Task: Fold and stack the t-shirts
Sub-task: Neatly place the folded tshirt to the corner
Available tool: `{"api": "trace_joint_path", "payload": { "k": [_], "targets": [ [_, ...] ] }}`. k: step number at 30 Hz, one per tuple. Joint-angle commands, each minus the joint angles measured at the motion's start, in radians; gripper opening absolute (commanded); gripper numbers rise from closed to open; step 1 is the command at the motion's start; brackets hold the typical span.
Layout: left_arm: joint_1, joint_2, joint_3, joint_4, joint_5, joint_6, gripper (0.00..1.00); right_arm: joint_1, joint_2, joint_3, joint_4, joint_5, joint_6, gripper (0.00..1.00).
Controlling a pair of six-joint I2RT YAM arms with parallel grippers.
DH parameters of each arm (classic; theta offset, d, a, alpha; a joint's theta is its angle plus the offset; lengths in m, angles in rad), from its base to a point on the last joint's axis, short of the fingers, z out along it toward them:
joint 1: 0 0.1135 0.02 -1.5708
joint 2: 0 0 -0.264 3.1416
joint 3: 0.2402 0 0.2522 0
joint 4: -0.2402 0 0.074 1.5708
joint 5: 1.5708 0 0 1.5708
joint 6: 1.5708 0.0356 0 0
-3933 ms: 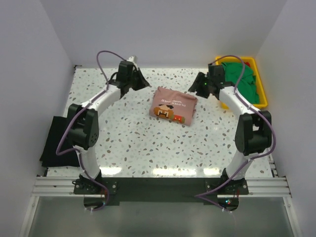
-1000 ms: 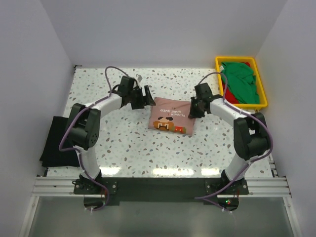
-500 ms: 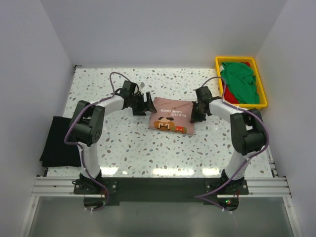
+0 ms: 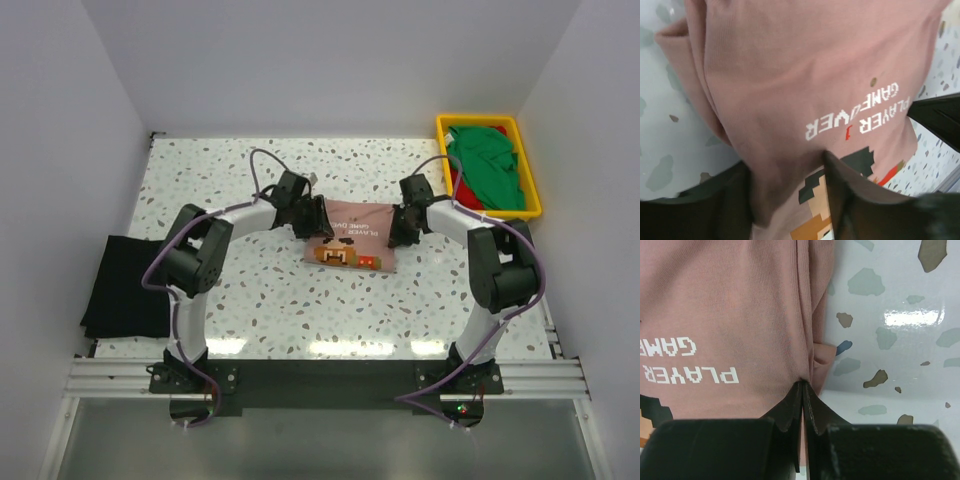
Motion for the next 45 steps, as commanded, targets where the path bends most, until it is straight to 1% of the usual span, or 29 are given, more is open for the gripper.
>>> {"api": "trace_joint_path", "payload": {
  "k": [1,2,3,4,5,6,7,8,11,13,15,17,18,20,21,23,24,26,27,28,30,33,35,39,44,45],
  "targets": [
    [-0.021,0.054,-0.014,-0.063,-0.097,-0.074,0.5,-0.008,-0.013,-0.016,0.022,0.004,-0.007,0.04],
    [-0.021,0.036,-0.012,-0.063,-0.108,-0.094,0.43,-0.006,-0.028,-0.02,0.025,-0.004,-0.007,0.04],
    [-0.021,0.024,-0.012,-0.066,-0.12,-0.102,0.23,-0.008,-0.037,-0.022,0.027,-0.008,-0.007,0.06],
    [-0.021,0.011,-0.01,-0.067,-0.144,-0.109,0.17,-0.008,-0.05,-0.025,0.036,-0.021,-0.002,0.08],
    [-0.021,-0.011,-0.009,-0.07,-0.154,-0.131,0.1,-0.008,-0.075,-0.031,0.039,-0.031,0.001,0.12],
    [-0.02,-0.025,-0.006,-0.079,-0.178,-0.142,0.0,-0.006,-0.089,-0.034,0.043,-0.035,0.002,0.15],
    [-0.017,-0.047,-0.003,-0.086,-0.192,-0.155,0.0,-0.006,-0.111,-0.046,0.056,-0.054,0.016,0.17],
    [-0.015,-0.056,0.003,-0.096,-0.204,-0.178,0.0,-0.006,-0.131,-0.054,0.063,-0.071,0.025,0.23],
    [0.008,-0.1,0.023,-0.138,-0.258,-0.227,0.0,-0.002,-0.212,-0.08,0.085,-0.133,0.059,0.34],
    [0.043,-0.127,0.029,-0.177,-0.296,-0.26,0.0,0.012,-0.267,-0.089,0.083,-0.148,0.068,0.37],
    [0.077,-0.16,0.045,-0.239,-0.318,-0.298,0.0,0.023,-0.296,-0.091,0.07,-0.153,0.065,0.37],
    [0.135,-0.199,0.052,-0.277,-0.341,-0.323,0.0,0.026,-0.332,-0.095,0.057,-0.162,0.064,0.37],
    [0.179,-0.211,0.06,-0.321,-0.391,-0.332,0.0,0.029,-0.343,-0.095,0.053,-0.163,0.061,0.37],
    [0.226,-0.255,0.065,-0.362,-0.417,-0.353,0.0,0.034,-0.367,-0.092,0.037,-0.167,0.056,0.37],
    [0.27,-0.272,0.068,-0.397,-0.44,-0.36,0.0,0.035,-0.372,-0.091,0.031,-0.17,0.053,0.37],
    [0.315,-0.317,0.071,-0.432,-0.463,-0.366,0.0,0.034,-0.384,-0.083,0.017,-0.168,0.044,0.37],
    [0.363,-0.332,0.077,-0.464,-0.486,-0.367,0.0,0.035,-0.389,-0.082,0.011,-0.164,0.042,0.37],
    [0.416,-0.372,0.083,-0.498,-0.502,-0.361,0.0,0.037,-0.402,-0.083,0.01,-0.168,0.039,0.37],
    [0.469,-0.384,0.086,-0.526,-0.506,-0.355,0.0,0.038,-0.406,-0.083,0.011,-0.171,0.041,0.37],
    [0.489,-0.409,0.088,-0.532,-0.507,-0.347,0.0,0.038,-0.409,-0.083,0.013,-0.173,0.041,0.37],
    [0.575,-0.427,0.094,-0.558,-0.508,-0.32,0.0,0.041,-0.412,-0.082,0.013,-0.179,0.039,0.37],
    [0.65,-0.453,0.111,-0.573,-0.507,-0.274,0.0,0.041,-0.412,-0.08,0.014,-0.183,0.041,0.37],
    [0.68,-0.455,0.129,-0.579,-0.502,-0.243,0.0,0.043,-0.41,-0.082,0.019,-0.191,0.044,0.37],
    [0.747,-0.424,0.219,-0.624,-0.484,-0.2,0.0,0.044,-0.407,-0.079,0.021,-0.199,0.044,0.37],
    [0.77,-0.381,0.328,-0.679,-0.487,-0.166,0.0,0.043,-0.41,-0.08,0.019,-0.196,0.041,0.37],
    [0.77,-0.381,0.329,-0.679,-0.487,-0.163,0.0,0.043,-0.41,-0.08,0.019,-0.196,0.041,0.37]
  ]
}}
